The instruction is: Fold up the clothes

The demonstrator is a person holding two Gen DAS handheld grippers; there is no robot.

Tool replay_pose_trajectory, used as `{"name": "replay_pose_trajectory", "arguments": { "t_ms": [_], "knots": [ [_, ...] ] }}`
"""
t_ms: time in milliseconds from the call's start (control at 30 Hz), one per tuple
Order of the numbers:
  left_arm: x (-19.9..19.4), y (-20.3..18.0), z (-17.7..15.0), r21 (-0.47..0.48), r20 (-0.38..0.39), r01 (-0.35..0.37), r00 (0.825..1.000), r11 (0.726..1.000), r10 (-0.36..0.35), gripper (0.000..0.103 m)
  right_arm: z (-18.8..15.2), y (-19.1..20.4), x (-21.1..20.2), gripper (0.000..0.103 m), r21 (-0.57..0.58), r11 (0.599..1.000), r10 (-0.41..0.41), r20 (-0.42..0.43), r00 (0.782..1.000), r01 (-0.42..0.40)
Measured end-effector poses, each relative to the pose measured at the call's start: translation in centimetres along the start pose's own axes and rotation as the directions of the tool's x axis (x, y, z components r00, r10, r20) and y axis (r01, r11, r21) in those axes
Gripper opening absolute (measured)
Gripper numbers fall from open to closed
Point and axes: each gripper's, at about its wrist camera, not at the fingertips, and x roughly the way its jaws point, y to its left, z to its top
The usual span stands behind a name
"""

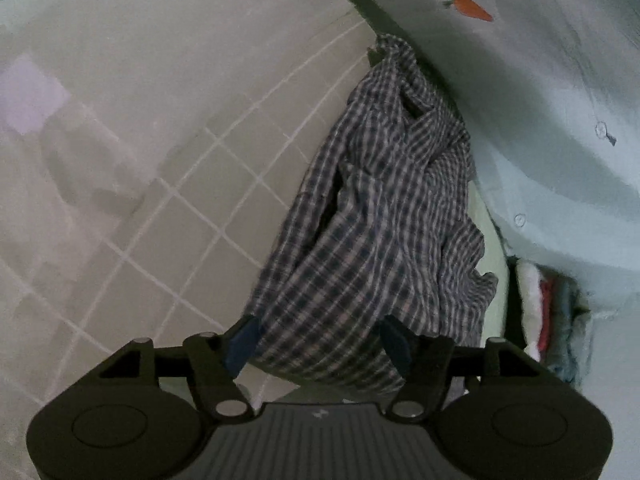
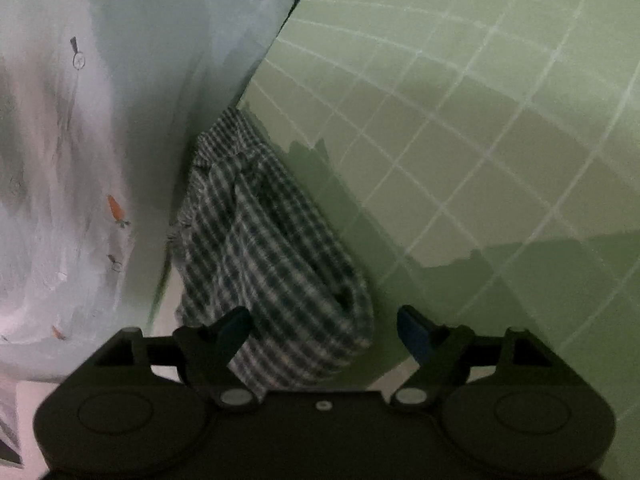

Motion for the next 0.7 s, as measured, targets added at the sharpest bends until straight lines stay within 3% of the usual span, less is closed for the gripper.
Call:
{"name": "replay_pose_trajectory", "arguments": {
  "t_ms": [100,167,200,233,267,300,367,433,533,700],
  "knots": [
    [0.9,0.7,0.1,-0.087,0.006,0.036,0.999,0.996,-0.035,0.073,0.1,-0.5,0.5,0.08,0.061,0.997,0.048,-0.017,0.999,-0.047],
    [1.5,1.1,0.3,-0.141,0.008,0.054,0.999,0.989,-0.054,0.07,0.0,-0.9,0.8,0.061,0.097,0.992,0.08,-0.025,0.996,-0.077],
    [1.9,1.2,0.3,-0.162,0.006,0.06,0.998,0.985,-0.06,0.067,0.0,-1.1,0.9,0.04,0.104,0.991,0.089,-0.028,0.996,-0.085],
    [2.3,1.3,0.4,-0.184,0.005,0.066,0.998,0.981,-0.066,0.049,-0.1,-1.2,0.9,0.025,0.106,0.991,0.09,-0.032,0.995,-0.086],
    [2.6,1.3,0.4,-0.204,0.002,0.071,0.997,0.976,-0.072,0.03,-0.2,-1.4,1.0,0.018,0.108,0.99,0.091,-0.036,0.995,-0.087],
    [3.0,1.2,0.4,-0.205,-0.015,0.067,0.997,0.977,-0.071,0.023,-0.3,-1.5,1.0,0.011,0.11,0.99,0.092,-0.04,0.995,-0.087],
    [3.1,1.0,0.2,-0.213,-0.028,0.08,0.996,0.974,-0.088,0.009,-0.6,-1.5,0.5,0.007,0.096,0.992,0.083,-0.04,0.996,-0.079],
    [2.3,0.9,-0.3,-0.223,-0.041,0.083,0.995,0.971,-0.095,0.006,-1.0,-1.3,-0.4,0.006,0.071,0.995,0.078,-0.056,0.995,-0.074],
    [-0.4,1.2,-1.4,-0.274,-0.094,0.077,0.99,0.959,-0.106,0.005,-2.0,-1.0,-3.6,0.005,0.04,0.997,0.066,-0.123,0.99,-0.061],
    [-7.5,1.3,-4.5,-0.364,-0.198,0.097,0.964,0.927,-0.178,0.005,-4.4,-0.9,-10.4,0.005,0.026,0.997,0.079,-0.268,0.96,-0.075]
  ]
}}
